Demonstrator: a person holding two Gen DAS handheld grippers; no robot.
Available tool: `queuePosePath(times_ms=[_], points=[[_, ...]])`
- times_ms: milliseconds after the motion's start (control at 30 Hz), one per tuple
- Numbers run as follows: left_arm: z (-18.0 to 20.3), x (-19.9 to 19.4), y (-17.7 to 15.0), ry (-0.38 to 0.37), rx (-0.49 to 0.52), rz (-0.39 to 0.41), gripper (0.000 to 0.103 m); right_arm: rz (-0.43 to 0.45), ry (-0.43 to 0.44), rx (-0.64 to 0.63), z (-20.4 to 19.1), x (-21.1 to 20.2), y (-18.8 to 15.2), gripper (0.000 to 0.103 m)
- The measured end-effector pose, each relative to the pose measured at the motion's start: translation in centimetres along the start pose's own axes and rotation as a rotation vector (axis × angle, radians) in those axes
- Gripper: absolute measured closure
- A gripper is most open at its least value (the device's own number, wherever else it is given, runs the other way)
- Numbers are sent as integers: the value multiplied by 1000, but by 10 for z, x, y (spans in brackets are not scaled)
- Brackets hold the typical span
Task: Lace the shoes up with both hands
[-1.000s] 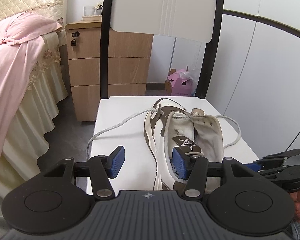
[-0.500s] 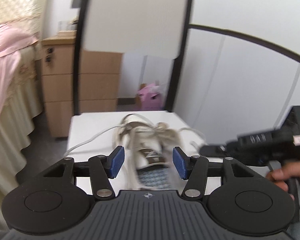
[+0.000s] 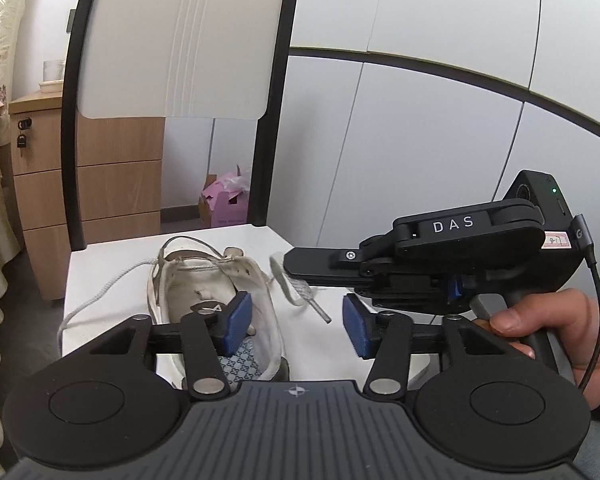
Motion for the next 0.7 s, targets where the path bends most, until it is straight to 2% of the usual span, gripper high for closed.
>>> queuePosePath(times_ms=[67,133,167,333,567,700], points=[[-3,2,-1,-3,-16,1,70,-5,9,2,-1,-1,0,100],[-5,2,-1,-9,-27,1,93,-12,16,6,-1,-1,-1,100],[-6,3,-1,-15,-32,2,99,-14,17,5,-1,-2,-1,100],[-5,0,0,-43,-20,9,100,-8,-2,-37,-1,-6,2,97],[0,1,0,-109,13,-7,99,-8,-108,-358,-27,-19,9,97],[1,-1,-2,-122,35,-24,99,-28,-165,-477,-34,-23,14,95]])
Point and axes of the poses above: each gripper's, at about its wrist camera, not at the fingertips, and x roughly the way its jaws point, z to its right, y to its top, the point moved 5 cm from there along x, roughly the way its jaws point, and after that the axes turned 13 degrees about -y, right-handed, at the moved point
